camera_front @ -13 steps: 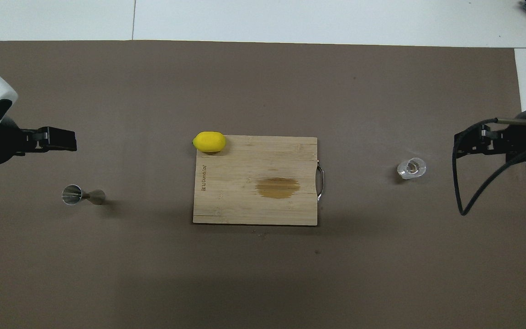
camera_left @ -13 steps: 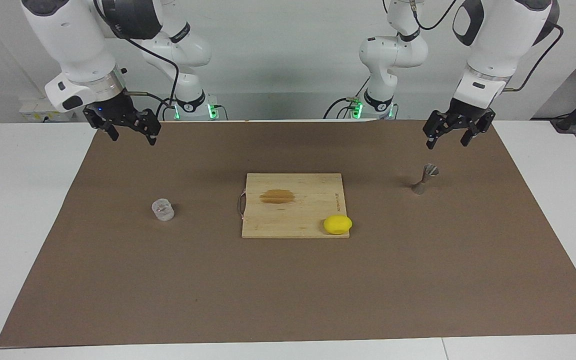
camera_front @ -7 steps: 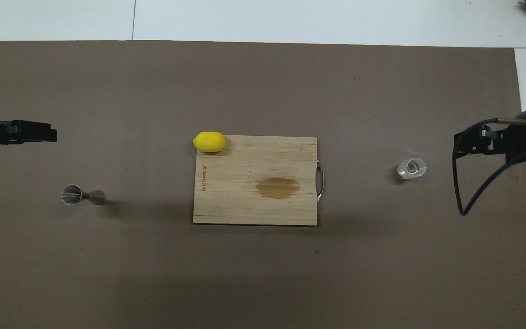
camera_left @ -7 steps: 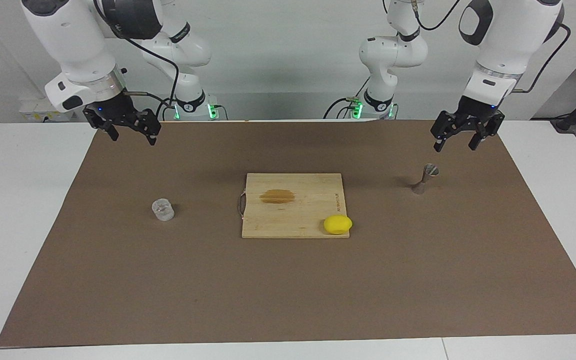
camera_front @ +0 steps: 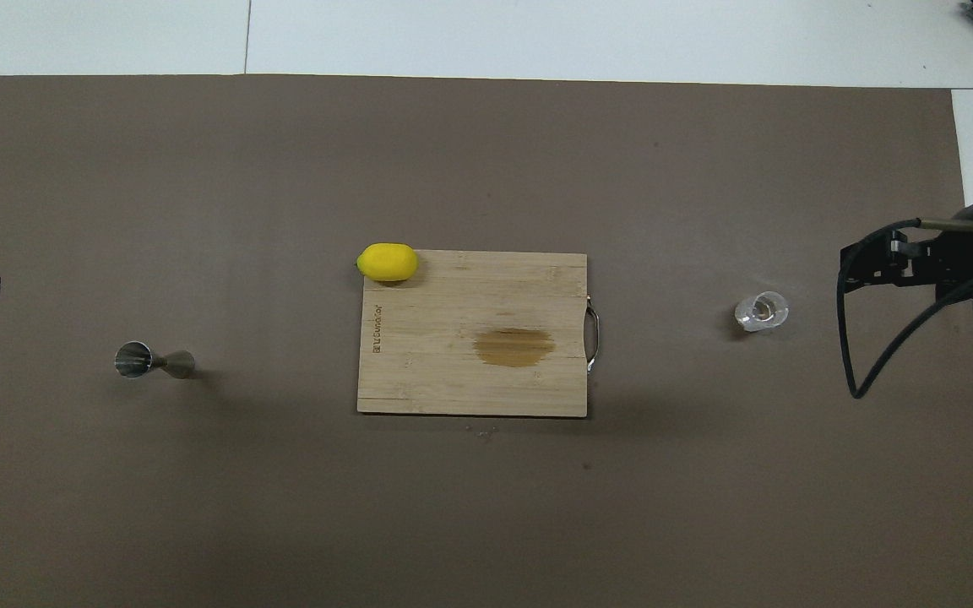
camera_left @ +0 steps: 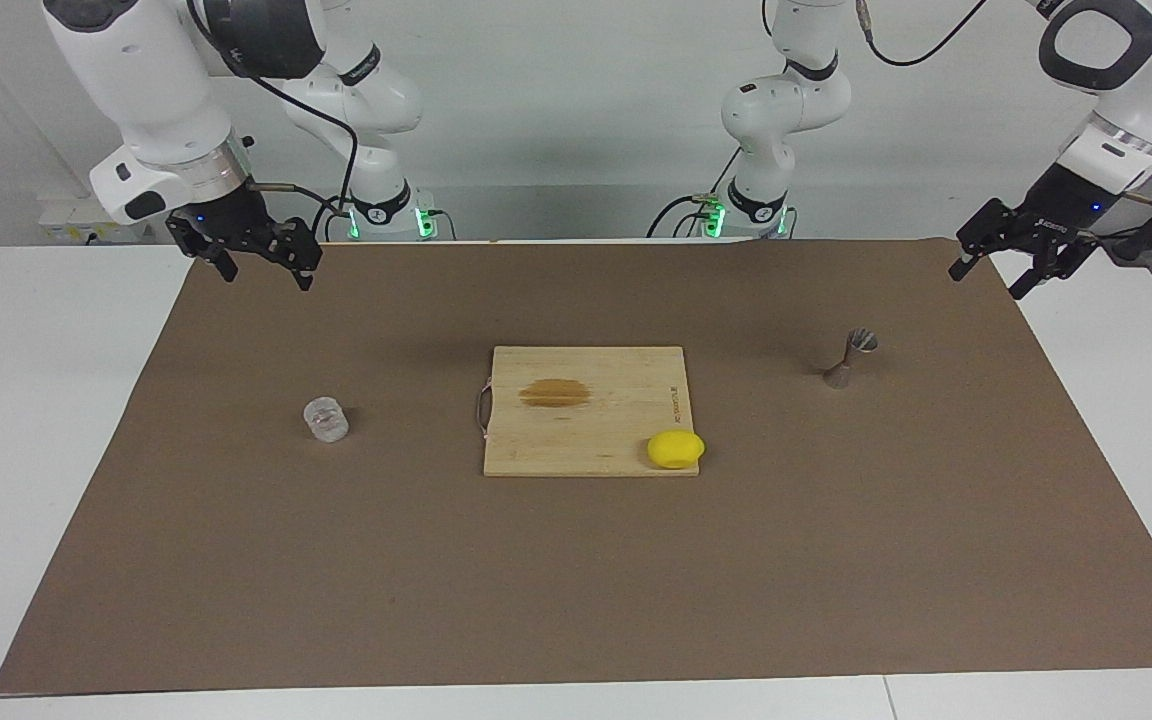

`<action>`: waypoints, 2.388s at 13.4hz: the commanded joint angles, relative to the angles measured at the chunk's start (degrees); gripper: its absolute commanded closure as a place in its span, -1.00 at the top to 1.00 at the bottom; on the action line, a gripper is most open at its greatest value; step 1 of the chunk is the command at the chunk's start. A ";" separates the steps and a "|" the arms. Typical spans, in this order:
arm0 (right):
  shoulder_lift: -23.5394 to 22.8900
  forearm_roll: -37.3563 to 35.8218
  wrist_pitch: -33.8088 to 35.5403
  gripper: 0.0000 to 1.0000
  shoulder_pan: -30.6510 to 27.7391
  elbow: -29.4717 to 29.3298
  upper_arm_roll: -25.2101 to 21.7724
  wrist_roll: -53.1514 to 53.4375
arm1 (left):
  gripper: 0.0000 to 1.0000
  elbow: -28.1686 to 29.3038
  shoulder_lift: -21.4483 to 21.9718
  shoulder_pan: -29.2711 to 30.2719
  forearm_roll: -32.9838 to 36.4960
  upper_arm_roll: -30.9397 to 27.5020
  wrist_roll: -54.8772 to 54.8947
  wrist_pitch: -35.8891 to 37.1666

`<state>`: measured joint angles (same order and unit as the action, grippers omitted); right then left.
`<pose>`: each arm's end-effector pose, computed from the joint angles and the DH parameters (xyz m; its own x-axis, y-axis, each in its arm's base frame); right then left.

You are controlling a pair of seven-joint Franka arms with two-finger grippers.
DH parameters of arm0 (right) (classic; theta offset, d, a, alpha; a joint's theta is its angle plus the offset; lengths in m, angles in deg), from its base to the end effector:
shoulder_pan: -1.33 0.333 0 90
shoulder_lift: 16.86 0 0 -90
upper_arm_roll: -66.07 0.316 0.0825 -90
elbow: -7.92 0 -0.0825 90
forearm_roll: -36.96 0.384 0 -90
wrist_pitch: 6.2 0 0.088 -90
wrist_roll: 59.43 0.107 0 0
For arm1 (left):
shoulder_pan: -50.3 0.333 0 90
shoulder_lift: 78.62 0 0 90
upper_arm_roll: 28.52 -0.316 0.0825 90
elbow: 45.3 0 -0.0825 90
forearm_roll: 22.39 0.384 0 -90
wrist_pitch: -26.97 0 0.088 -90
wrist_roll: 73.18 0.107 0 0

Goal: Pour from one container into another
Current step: 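Lower the left gripper down around the small metal cup, then close the left gripper on the metal cup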

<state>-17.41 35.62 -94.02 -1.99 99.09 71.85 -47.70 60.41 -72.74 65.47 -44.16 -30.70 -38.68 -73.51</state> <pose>0.5520 0.0209 0.6064 0.9849 -0.1619 -0.0620 -0.1600 -0.9865 0.0358 0.5178 0.1280 0.5719 0.9591 -0.1925 0.2076 -0.2505 -0.9188 0.3051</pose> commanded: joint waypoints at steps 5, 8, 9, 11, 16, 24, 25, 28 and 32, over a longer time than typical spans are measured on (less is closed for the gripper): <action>0.21 -0.33 0.63 0.99 -0.46 0.07 0.20 -0.92 | 1.00 1.60 -7.11 13.56 -8.81 0.51 31.55 8.11; 0.21 -0.33 0.63 0.99 -0.46 0.07 0.29 -0.92 | 1.00 1.51 -12.63 17.69 -15.11 0.51 44.99 10.64; 0.21 -0.33 0.63 0.99 -0.46 0.15 0.29 -0.92 | 1.00 1.43 -14.92 19.18 -16.70 0.60 50.52 10.74; 0.21 -0.33 0.63 0.99 -0.46 0.07 0.29 -0.92 | 1.00 0.55 -20.71 22.08 -20.66 0.60 60.81 13.19; 0.21 -0.33 0.63 0.99 -0.46 0.07 0.29 -0.92 | 1.00 0.02 -28.98 24.55 -26.61 1.04 76.98 21.61; 0.21 -0.33 0.63 0.99 -0.46 0.07 0.29 -0.92 | 1.00 1.25 -36.63 24.11 -35.86 1.30 100.67 26.81; 0.21 -0.33 0.63 0.99 -0.46 0.07 0.29 -0.92 | 1.00 1.34 -37.26 24.20 -36.05 1.30 101.72 28.04; 0.21 -0.33 0.63 0.99 -0.46 0.07 0.29 -0.92 | 1.00 2.92 -38.14 23.94 -37.63 2.09 103.57 31.21; 0.21 -0.33 0.63 0.99 -0.46 0.07 0.29 -0.92 | 1.00 3.62 -38.14 22.54 -39.39 3.94 104.01 32.45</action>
<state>-17.41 35.62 -94.02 -1.99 99.09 71.85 -47.70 62.86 -111.27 88.81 -82.18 -26.57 63.95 -41.84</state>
